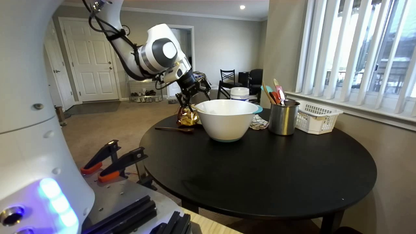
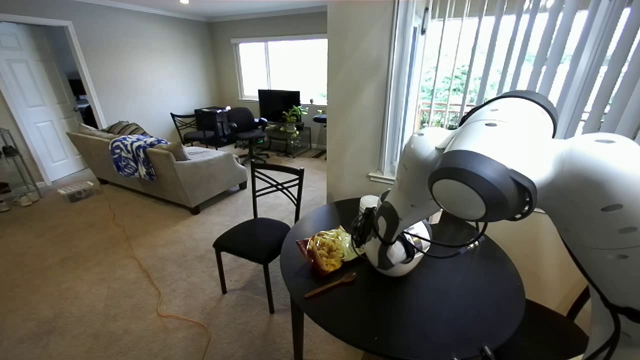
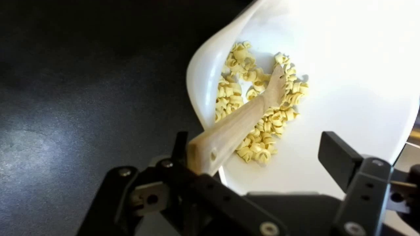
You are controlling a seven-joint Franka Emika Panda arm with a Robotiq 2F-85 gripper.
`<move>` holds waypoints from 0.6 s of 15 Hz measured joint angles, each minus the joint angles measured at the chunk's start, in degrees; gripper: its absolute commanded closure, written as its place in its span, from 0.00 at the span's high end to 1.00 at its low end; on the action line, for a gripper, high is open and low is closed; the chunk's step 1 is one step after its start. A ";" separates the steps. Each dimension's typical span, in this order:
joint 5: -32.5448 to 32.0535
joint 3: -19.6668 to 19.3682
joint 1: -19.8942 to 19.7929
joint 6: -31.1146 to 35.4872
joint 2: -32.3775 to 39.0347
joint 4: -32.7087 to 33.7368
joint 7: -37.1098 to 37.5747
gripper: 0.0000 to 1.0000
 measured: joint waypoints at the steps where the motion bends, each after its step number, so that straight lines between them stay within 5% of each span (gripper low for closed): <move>1: 0.00 -0.05 0.00 0.04 0.00 -0.11 0.00 0.75; 9: 0.06 -1.97 1.13 2.49 0.00 -1.06 0.00 0.28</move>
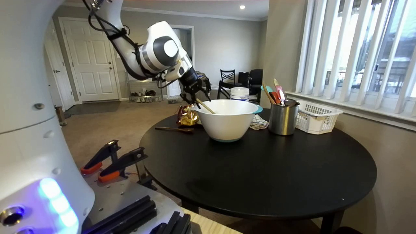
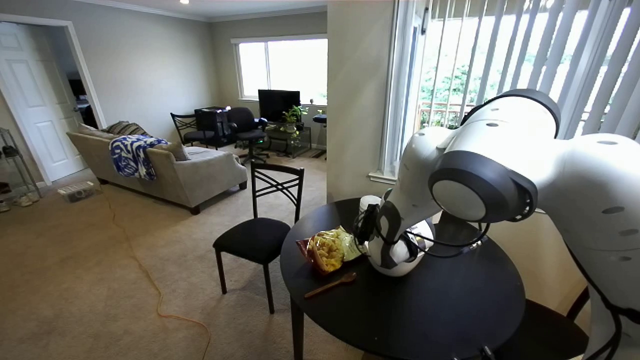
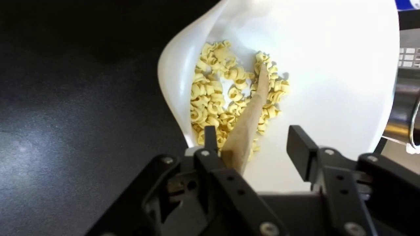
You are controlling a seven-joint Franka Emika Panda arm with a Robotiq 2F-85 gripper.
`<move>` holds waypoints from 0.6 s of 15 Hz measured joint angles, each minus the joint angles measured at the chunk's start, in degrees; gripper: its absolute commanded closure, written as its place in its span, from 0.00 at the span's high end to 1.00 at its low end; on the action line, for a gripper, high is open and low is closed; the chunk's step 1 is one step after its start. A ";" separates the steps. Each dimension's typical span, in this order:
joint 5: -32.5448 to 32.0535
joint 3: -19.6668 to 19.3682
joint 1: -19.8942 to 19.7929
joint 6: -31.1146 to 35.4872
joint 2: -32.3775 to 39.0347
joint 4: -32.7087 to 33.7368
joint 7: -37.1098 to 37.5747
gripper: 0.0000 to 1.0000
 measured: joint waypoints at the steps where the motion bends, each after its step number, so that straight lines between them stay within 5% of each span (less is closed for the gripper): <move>1: 0.01 -0.32 0.27 0.05 0.00 -0.01 0.00 0.22; 4: 0.04 -1.26 1.20 0.11 0.00 -0.11 0.00 0.05; 9: 0.09 -3.07 3.06 0.54 0.00 -0.68 0.00 0.06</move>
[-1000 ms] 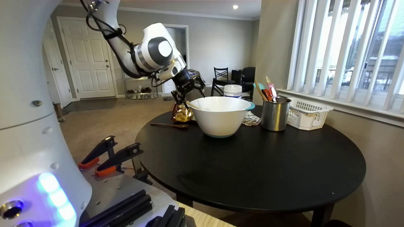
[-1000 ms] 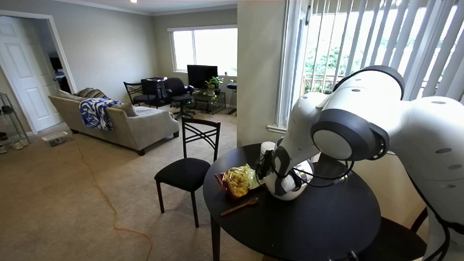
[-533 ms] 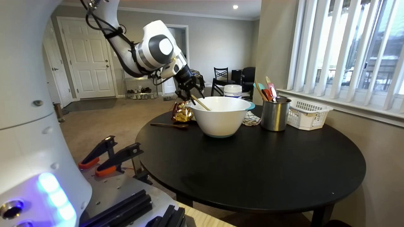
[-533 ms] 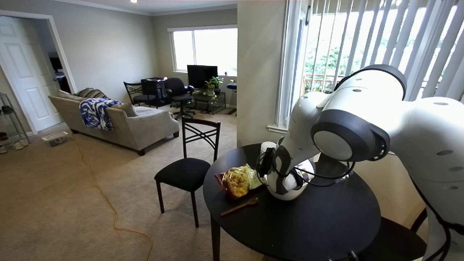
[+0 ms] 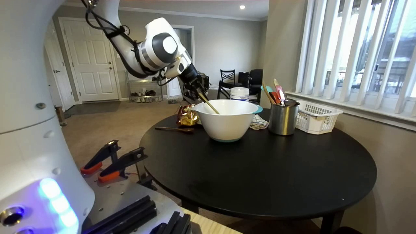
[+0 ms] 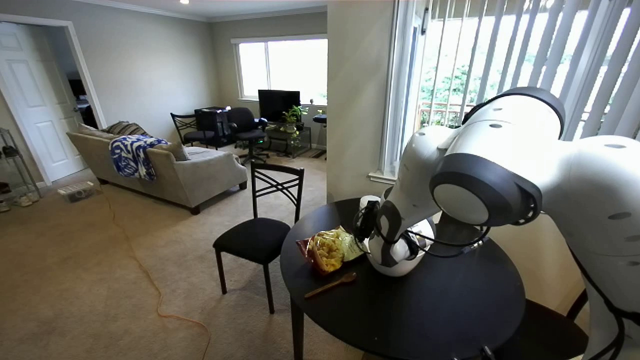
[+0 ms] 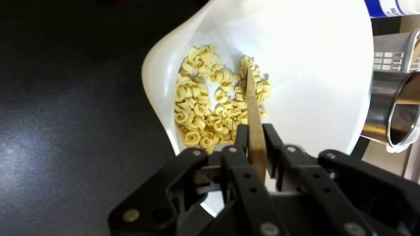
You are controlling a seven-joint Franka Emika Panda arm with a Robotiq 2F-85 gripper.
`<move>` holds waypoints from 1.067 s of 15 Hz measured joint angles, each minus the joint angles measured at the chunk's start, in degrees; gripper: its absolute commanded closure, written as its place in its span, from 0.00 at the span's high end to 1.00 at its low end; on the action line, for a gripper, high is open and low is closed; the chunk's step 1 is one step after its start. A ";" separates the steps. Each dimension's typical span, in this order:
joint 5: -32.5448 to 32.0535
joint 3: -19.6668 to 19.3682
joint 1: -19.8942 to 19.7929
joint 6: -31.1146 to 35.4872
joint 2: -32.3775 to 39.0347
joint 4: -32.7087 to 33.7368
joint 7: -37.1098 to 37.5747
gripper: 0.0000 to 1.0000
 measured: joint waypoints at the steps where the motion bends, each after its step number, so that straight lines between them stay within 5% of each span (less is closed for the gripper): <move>1: 0.00 -0.65 0.69 0.00 0.00 -0.31 0.00 0.06; 10: -0.28 -16.35 19.17 -1.41 -3.73 -6.44 -3.99 0.06; 16: -8.29 -25.06 26.74 -19.08 -11.76 -4.83 -11.87 0.06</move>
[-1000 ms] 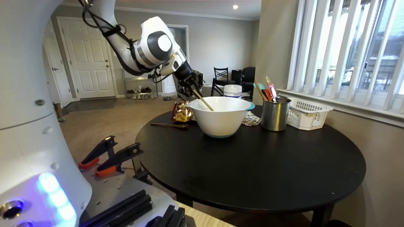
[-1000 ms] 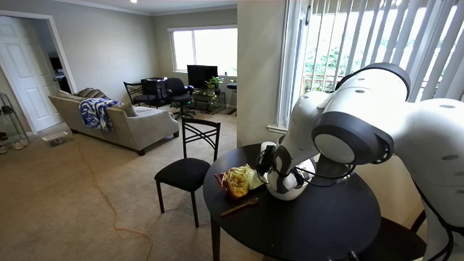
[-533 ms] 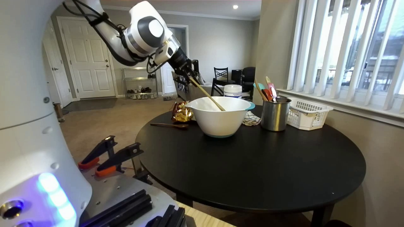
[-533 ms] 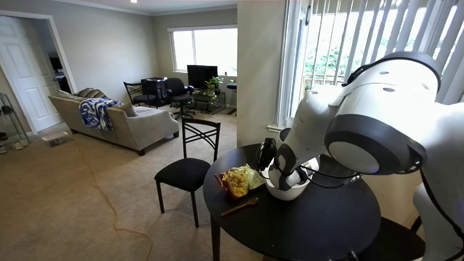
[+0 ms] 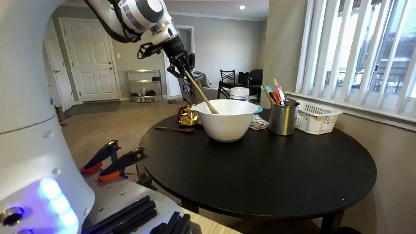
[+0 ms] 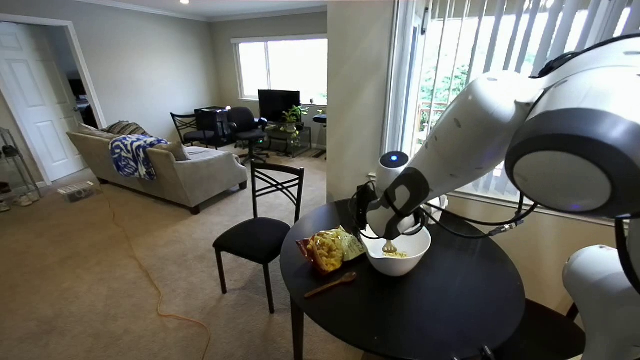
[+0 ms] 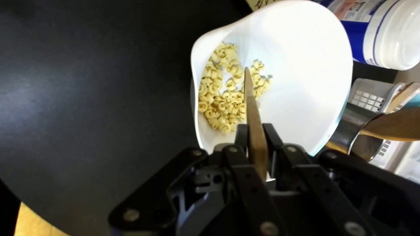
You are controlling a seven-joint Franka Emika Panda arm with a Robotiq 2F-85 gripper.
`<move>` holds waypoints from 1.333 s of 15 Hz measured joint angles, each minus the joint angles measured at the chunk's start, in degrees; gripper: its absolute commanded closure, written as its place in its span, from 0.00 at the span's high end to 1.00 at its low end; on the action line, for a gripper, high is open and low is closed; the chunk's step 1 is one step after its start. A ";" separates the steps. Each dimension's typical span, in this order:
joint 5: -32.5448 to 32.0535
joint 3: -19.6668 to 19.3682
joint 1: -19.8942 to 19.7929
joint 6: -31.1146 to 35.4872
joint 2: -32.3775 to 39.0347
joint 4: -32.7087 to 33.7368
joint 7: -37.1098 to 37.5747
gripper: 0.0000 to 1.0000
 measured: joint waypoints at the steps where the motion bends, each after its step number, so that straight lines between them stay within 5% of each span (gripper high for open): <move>1: -1.81 -1.25 0.77 -3.58 -1.12 1.00 -0.47 0.06; 7: -7.84 -1.02 -0.53 -15.69 -8.20 5.33 -2.35 0.06; 15: -6.59 14.47 -20.97 -9.66 -16.63 4.18 -2.43 0.06; 18: -1.95 14.60 -23.02 -6.30 -16.65 3.82 -2.43 0.06; 20: 0.40 15.01 -24.02 -5.56 -16.65 3.82 -2.43 0.15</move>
